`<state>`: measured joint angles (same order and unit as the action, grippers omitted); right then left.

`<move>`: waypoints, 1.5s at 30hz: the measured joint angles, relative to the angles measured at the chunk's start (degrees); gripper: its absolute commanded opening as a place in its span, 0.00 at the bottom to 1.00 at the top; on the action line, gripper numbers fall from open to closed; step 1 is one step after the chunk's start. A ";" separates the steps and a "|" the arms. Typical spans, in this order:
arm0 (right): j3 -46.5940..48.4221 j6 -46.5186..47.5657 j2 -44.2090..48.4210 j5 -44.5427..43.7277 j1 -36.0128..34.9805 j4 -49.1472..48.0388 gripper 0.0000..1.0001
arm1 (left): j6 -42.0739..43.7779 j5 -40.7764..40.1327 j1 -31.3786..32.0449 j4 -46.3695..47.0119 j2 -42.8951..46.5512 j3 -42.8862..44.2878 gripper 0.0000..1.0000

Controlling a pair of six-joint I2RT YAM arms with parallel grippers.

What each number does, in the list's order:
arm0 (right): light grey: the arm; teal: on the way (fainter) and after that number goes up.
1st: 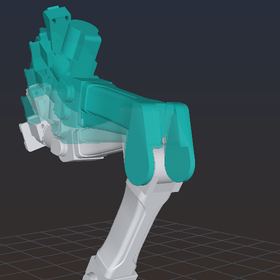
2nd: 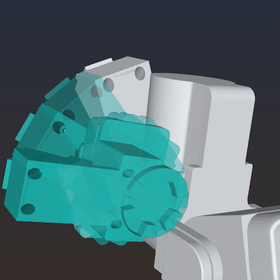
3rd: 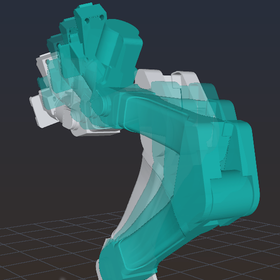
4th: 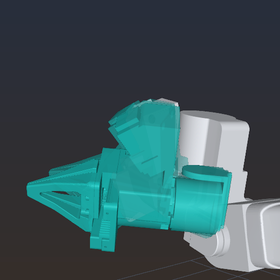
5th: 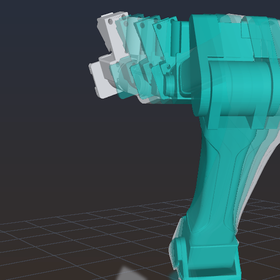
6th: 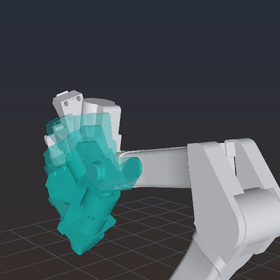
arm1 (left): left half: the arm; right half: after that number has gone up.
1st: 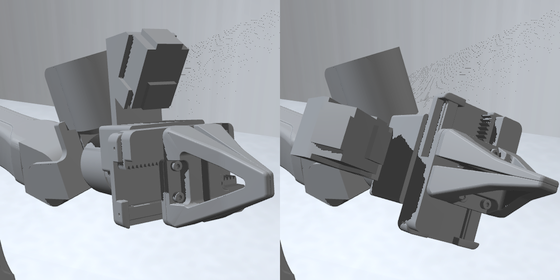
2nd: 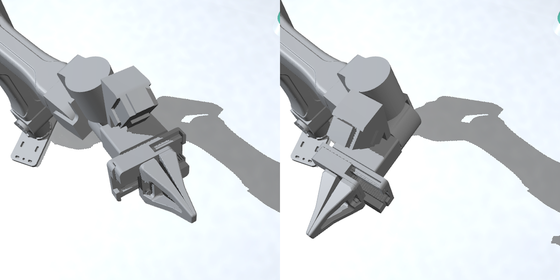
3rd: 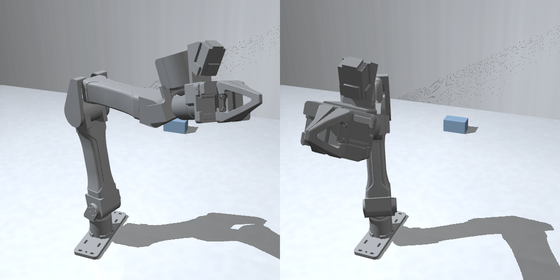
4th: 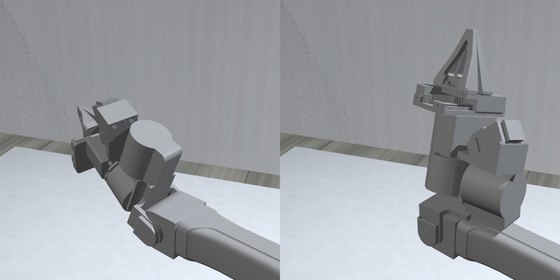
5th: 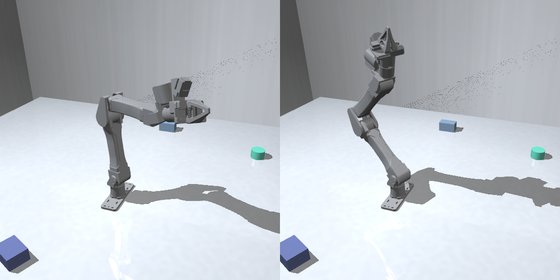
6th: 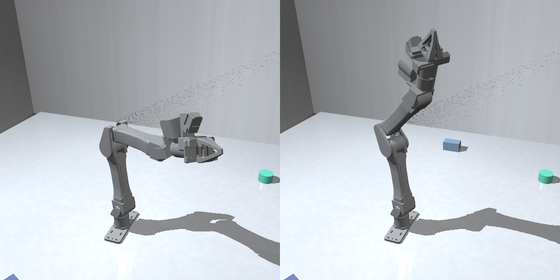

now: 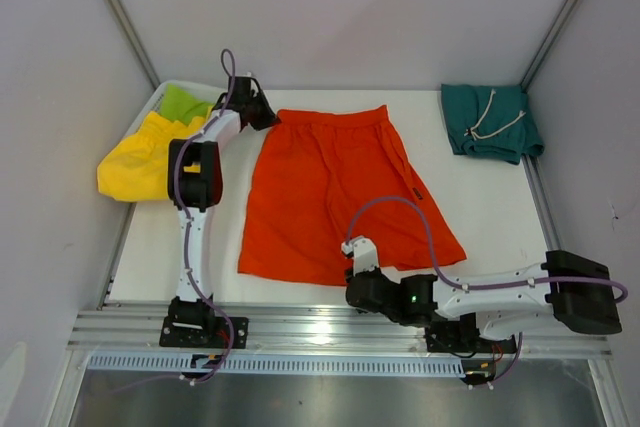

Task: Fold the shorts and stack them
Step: Flatten the shorts out

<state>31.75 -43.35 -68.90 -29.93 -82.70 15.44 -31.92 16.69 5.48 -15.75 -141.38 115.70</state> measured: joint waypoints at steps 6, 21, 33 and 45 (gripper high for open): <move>1.31 3.50 -2.80 1.05 -3.06 -2.25 0.49 | 0.00 -0.11 -0.20 0.09 0.07 0.00 0.00; 1.44 -0.20 12.85 6.38 15.32 2.36 0.58 | 0.90 0.63 1.03 -1.22 7.02 -2.45 0.92; 5.38 0.61 4.72 7.93 19.26 13.07 0.62 | 4.55 0.37 8.96 -2.80 17.05 -6.21 0.95; 17.77 13.31 -9.25 0.20 15.50 15.61 0.48 | 5.55 1.53 18.25 -5.27 12.13 -3.45 0.94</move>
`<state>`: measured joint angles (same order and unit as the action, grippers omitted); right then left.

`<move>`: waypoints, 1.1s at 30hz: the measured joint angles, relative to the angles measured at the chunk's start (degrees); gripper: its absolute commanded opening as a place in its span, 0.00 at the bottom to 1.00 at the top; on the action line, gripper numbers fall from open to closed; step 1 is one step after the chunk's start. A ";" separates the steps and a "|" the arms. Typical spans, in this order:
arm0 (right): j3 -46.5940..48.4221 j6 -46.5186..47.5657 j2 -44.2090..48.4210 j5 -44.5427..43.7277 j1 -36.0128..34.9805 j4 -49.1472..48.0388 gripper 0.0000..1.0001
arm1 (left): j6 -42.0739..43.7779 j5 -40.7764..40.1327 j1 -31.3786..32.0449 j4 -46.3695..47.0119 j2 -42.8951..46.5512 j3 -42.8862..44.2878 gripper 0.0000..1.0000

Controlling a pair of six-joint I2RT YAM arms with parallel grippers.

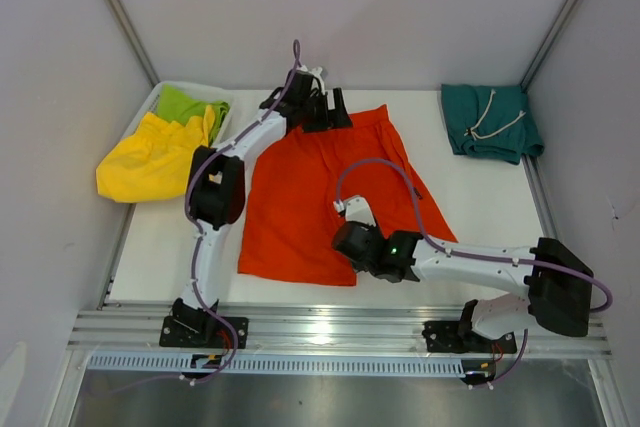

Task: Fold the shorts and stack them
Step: Flatten the shorts out

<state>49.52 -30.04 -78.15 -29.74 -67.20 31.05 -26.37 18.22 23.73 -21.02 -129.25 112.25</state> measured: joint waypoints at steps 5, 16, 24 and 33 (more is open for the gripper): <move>0.74 4.98 -3.50 0.07 -0.09 -0.33 0.43 | -1.14 0.55 -0.74 0.42 -8.33 6.12 0.93; 1.18 10.54 -9.51 0.11 0.37 -0.70 0.27 | -4.92 3.63 -1.07 4.42 -13.51 6.23 0.92; 3.50 11.80 -14.08 -2.82 -0.20 -0.61 0.00 | -6.56 4.48 -1.07 6.67 -14.34 6.23 0.91; 3.50 10.10 -13.09 -13.38 -8.87 1.90 0.00 | -7.19 4.39 -1.09 6.54 -16.87 10.21 0.91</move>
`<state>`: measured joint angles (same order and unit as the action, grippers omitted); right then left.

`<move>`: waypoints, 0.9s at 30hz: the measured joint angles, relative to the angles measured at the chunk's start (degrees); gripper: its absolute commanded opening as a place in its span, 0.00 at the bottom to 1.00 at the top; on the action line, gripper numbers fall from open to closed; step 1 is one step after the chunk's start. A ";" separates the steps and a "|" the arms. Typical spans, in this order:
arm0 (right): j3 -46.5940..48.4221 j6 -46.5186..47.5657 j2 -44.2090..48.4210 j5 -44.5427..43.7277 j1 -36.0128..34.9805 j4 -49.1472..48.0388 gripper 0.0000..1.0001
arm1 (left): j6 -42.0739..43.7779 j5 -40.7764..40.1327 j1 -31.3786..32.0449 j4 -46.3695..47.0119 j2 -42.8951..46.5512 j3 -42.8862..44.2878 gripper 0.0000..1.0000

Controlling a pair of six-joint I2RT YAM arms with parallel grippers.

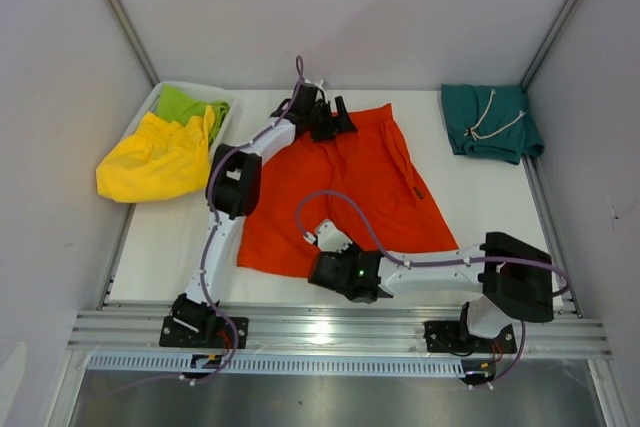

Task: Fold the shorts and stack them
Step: Flatten the shorts out

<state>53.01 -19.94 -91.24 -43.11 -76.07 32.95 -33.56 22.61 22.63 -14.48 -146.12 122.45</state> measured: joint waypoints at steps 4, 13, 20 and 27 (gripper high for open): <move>-1.44 -1.22 5.40 -5.68 -4.70 -0.20 0.00 | -0.02 -0.37 0.00 -0.85 -1.73 3.08 0.91; -5.40 -7.50 15.43 -17.73 -9.49 3.80 0.00 | -0.02 -1.03 -0.22 -1.53 -1.88 3.56 0.91; -4.96 -13.35 16.31 -20.68 -10.60 9.62 0.52 | -0.02 -0.98 -1.07 -1.70 -1.88 3.58 0.91; -5.20 -12.85 19.98 -15.61 -14.29 6.21 0.57 | 0.07 -0.96 -2.67 -2.16 -1.86 3.67 0.91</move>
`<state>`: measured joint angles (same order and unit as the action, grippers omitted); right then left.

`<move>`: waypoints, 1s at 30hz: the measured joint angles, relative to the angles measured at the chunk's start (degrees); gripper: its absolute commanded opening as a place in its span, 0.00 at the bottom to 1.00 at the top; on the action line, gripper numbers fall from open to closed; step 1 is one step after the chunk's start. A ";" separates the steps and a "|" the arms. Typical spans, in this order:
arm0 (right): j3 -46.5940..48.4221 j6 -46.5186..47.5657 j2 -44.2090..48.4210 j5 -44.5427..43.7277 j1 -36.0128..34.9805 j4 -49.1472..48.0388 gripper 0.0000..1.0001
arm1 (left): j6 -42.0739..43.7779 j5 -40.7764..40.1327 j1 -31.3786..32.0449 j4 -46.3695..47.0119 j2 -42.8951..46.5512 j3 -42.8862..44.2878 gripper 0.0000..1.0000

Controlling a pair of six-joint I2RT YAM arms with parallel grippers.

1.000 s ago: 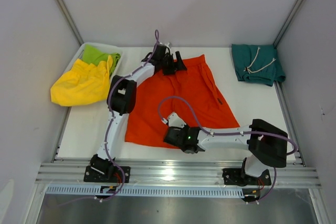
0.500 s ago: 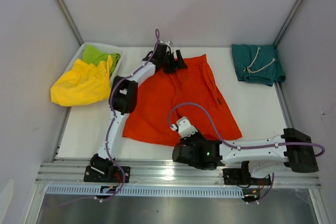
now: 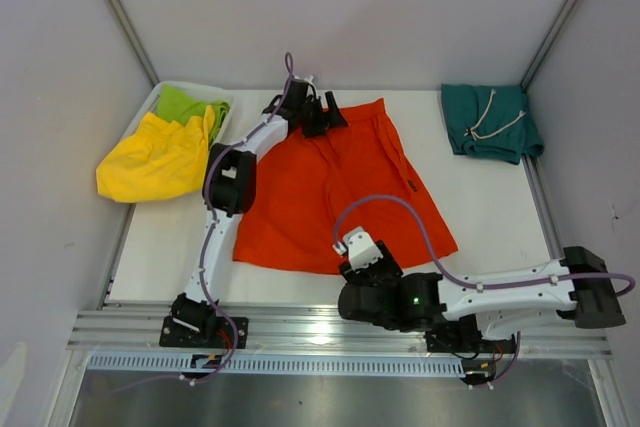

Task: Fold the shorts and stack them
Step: Flatten the shorts out

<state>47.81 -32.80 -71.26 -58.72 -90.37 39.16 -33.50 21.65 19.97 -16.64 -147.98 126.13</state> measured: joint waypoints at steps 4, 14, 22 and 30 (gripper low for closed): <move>-2.54 -0.90 7.15 8.20 2.64 -5.44 0.57 | 0.26 -0.09 -0.35 -0.57 0.70 -0.70 0.91; -9.68 -3.56 14.60 27.58 26.56 -13.92 0.48 | 3.17 -2.03 -0.39 -2.73 14.14 -14.05 0.95; -10.38 -5.73 17.03 37.64 50.99 -14.73 0.60 | 5.75 -4.63 -0.79 -2.23 27.74 -20.90 0.96; -12.96 -6.16 18.23 44.39 64.26 -14.80 0.62 | 8.20 -6.58 -0.79 -2.86 30.03 -22.99 0.98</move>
<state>34.85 -38.96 -53.04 -14.33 -26.11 24.36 -25.30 15.07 19.18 -19.51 -117.95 103.13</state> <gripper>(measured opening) 0.604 0.975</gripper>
